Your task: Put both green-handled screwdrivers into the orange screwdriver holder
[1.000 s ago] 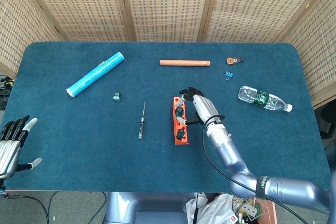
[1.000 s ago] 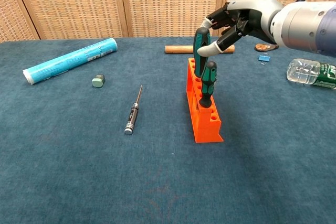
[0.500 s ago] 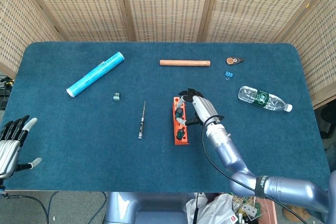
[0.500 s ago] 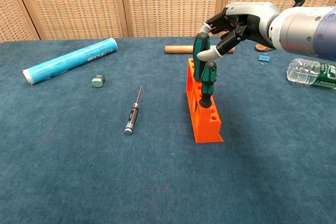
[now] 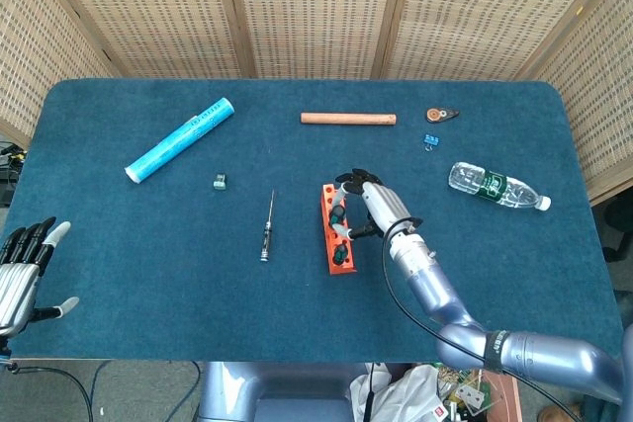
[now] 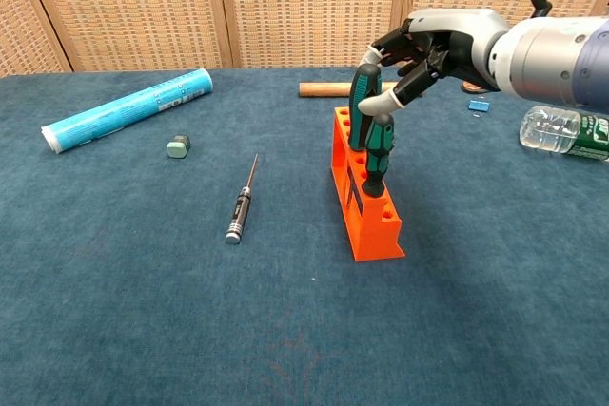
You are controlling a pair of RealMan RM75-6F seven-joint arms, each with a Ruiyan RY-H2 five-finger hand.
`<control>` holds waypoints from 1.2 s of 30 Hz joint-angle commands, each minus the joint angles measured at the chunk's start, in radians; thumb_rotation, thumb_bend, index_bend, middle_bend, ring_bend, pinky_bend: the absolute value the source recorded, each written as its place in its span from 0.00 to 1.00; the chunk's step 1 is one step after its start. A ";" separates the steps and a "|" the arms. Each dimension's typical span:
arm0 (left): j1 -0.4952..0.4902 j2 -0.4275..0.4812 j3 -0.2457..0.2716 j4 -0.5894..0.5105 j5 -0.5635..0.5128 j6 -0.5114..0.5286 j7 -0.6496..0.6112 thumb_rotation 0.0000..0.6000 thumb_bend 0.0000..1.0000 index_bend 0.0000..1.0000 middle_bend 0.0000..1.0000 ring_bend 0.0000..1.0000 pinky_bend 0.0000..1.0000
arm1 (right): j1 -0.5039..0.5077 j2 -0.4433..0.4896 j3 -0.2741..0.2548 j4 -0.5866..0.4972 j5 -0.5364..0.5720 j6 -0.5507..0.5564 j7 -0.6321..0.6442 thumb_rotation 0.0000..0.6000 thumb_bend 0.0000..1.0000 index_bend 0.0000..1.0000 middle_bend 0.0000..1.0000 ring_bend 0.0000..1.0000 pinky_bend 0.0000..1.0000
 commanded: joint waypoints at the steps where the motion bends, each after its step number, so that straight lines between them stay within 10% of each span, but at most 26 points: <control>1: 0.000 0.000 0.000 0.000 0.001 0.001 0.000 1.00 0.00 0.00 0.00 0.00 0.00 | -0.001 0.001 -0.001 -0.001 -0.005 -0.001 0.002 1.00 0.21 0.44 0.18 0.00 0.04; 23: 0.007 0.006 0.004 -0.002 0.013 0.018 -0.011 1.00 0.00 0.00 0.00 0.00 0.00 | -0.046 0.079 0.008 -0.102 -0.085 0.042 0.025 1.00 0.00 0.20 0.18 0.00 0.04; 31: 0.022 0.013 0.010 0.000 0.044 0.051 -0.034 1.00 0.00 0.00 0.00 0.00 0.00 | -0.225 0.286 -0.085 -0.211 -0.445 0.222 0.042 1.00 0.00 0.16 0.09 0.00 0.02; 36: 0.034 0.011 0.014 0.011 0.060 0.074 -0.045 1.00 0.00 0.00 0.00 0.00 0.00 | -0.377 0.327 -0.216 -0.062 -0.727 0.414 0.055 1.00 0.00 0.16 0.04 0.00 0.00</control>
